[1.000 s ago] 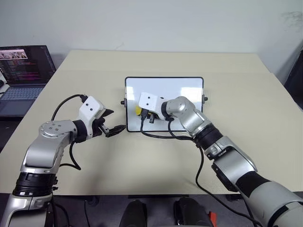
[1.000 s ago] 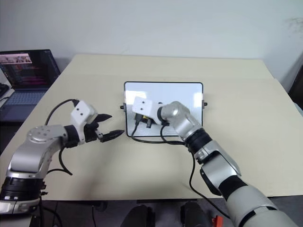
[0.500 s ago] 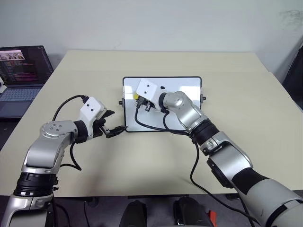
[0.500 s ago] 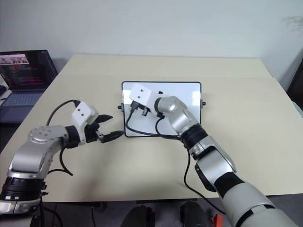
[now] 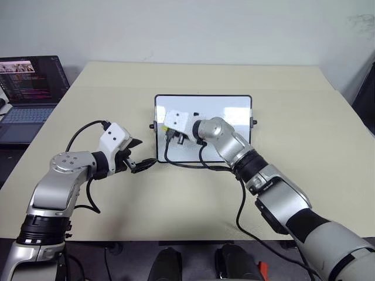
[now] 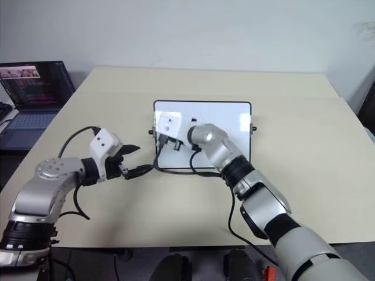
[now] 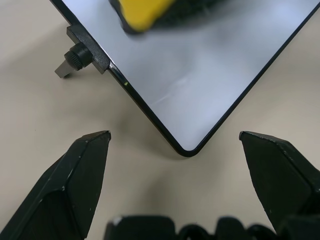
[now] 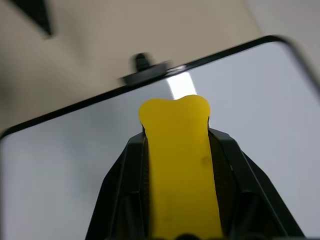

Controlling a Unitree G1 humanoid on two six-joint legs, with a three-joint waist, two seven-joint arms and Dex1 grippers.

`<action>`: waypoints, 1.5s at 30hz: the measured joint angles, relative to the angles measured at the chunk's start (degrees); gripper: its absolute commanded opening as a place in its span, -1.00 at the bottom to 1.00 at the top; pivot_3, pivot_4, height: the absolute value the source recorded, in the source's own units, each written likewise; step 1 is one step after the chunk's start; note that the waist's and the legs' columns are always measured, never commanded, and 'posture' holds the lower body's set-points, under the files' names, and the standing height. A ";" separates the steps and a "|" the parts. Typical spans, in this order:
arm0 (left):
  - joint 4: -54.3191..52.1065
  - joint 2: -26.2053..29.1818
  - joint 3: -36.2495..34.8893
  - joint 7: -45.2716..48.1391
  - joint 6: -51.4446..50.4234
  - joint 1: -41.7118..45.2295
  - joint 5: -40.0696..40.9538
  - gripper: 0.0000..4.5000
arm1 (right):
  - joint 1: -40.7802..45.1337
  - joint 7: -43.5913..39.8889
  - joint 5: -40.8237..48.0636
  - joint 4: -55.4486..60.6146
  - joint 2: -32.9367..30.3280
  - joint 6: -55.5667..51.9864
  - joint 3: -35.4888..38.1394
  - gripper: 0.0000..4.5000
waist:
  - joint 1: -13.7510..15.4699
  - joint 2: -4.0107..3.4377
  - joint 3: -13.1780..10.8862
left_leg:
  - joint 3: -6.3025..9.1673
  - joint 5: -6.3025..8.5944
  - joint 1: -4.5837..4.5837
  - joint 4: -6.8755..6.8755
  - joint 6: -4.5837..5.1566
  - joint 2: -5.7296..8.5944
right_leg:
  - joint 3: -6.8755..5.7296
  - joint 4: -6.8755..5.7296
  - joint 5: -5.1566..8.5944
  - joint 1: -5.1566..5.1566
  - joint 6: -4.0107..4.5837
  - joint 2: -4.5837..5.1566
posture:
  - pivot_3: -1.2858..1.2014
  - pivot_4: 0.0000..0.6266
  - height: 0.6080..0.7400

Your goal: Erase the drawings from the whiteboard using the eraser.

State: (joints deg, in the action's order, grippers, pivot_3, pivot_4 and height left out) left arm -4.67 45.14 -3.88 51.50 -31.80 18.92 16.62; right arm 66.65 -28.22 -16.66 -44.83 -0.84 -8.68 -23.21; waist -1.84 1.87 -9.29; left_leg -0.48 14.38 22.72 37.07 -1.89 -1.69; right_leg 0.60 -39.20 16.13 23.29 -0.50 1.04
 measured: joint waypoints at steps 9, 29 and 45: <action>0.00 0.00 0.00 0.42 0.05 0.01 -0.01 1.00 | -3.21 -8.05 -0.04 2.36 0.81 -0.28 -1.85 -0.43 | -0.09 -0.01 0.00 | -0.03 0.01 0.06 -0.06 0.01 -0.02 | 0.02 0.15 0.01 0.02 0.00 0.00 | 0.03 -0.52 1.00; 1.17 -2.33 3.85 3.34 1.97 6.74 0.50 1.00 | -29.47 -10.89 9.86 57.07 -11.36 -32.74 6.01 -0.43 | 0.10 -0.01 -0.03 | 0.12 0.04 0.20 -0.03 0.00 0.04 | -0.11 0.19 0.06 0.05 0.00 0.00 | 0.03 -0.52 1.00; 5.10 -2.69 6.16 5.47 3.79 9.04 -0.29 1.00 | -36.35 -4.88 11.32 67.51 -14.93 -39.41 8.60 -0.44 | 0.25 0.00 -0.04 | 0.07 0.03 0.23 -0.01 0.00 0.03 | -0.01 0.24 0.09 0.06 -0.02 -0.10 | 0.03 -0.52 1.00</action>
State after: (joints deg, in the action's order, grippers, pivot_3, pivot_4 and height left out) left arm 0.43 42.45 2.27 56.96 -28.00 27.96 16.33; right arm 30.30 -33.11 -5.34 22.68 -15.77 -48.09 -14.61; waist -1.59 1.88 -9.33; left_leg -0.41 14.41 22.94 37.06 -1.89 -1.66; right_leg 0.58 -38.96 16.22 23.35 -0.53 0.93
